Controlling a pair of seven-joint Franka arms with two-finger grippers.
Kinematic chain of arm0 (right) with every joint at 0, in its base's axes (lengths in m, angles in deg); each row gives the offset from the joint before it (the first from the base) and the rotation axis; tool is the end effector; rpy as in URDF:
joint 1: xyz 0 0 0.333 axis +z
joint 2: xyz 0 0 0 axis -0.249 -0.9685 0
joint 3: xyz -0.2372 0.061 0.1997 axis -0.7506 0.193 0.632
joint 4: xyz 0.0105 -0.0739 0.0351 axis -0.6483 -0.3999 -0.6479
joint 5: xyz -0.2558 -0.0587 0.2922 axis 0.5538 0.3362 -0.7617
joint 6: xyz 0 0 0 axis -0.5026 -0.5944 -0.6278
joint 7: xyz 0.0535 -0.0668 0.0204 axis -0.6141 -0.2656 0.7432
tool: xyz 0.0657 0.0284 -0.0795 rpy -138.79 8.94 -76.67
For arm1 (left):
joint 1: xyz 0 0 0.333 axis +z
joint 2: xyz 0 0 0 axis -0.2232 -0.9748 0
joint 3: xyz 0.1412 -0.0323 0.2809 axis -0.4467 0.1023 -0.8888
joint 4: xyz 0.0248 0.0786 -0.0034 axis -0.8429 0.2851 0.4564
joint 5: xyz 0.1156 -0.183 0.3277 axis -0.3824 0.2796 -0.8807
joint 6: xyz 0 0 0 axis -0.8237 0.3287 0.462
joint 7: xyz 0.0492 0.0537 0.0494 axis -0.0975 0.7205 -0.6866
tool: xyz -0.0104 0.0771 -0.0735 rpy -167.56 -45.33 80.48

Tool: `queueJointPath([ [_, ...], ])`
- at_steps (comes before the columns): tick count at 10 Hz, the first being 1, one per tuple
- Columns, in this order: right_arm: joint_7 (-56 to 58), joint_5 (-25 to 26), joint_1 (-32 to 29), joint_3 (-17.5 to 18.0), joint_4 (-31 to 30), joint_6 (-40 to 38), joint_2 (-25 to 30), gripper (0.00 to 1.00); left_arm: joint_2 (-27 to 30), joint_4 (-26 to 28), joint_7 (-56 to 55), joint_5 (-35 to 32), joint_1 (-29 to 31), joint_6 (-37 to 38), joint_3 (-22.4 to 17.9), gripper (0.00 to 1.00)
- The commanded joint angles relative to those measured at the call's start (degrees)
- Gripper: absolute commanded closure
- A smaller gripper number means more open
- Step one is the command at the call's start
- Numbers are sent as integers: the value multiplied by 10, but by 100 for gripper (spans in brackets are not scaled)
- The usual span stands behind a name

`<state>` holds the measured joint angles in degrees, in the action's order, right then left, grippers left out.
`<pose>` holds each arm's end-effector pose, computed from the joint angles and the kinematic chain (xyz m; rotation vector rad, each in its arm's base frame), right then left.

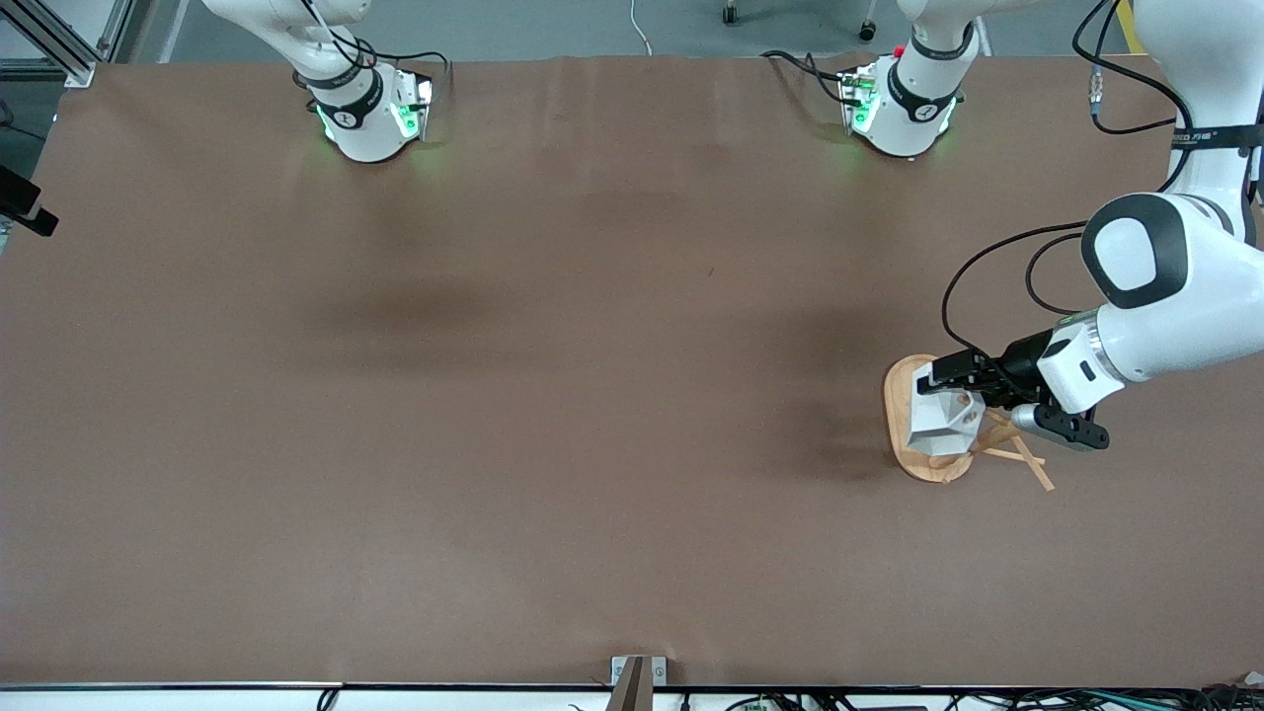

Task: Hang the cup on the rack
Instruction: 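Open the left gripper and release the cup on the peg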

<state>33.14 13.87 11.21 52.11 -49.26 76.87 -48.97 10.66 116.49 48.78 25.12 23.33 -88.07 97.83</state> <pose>0.5241 -0.0726 0.6874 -3.1295 0.2279 -0.0329 0.6245 -0.0415 0.3778 2.6562 -0.2011 0.0686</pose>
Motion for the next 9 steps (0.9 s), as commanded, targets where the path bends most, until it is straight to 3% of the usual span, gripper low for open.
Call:
queueJointPath([
  [1,6,1,-9,6,2,0,-1,0,5,3,-21,2,-1,-1,-2,0],
  [3,6,1,-10,6,2,1,-1,0,42,4,-62,-1,-1,36,-3,0],
  [6,6,1,-9,6,2,0,-1,0,118,0,-140,-61,-1,138,-5,0],
  [9,6,1,-10,6,2,0,-1,0,159,-51,-141,-148,-11,212,-38,0],
])
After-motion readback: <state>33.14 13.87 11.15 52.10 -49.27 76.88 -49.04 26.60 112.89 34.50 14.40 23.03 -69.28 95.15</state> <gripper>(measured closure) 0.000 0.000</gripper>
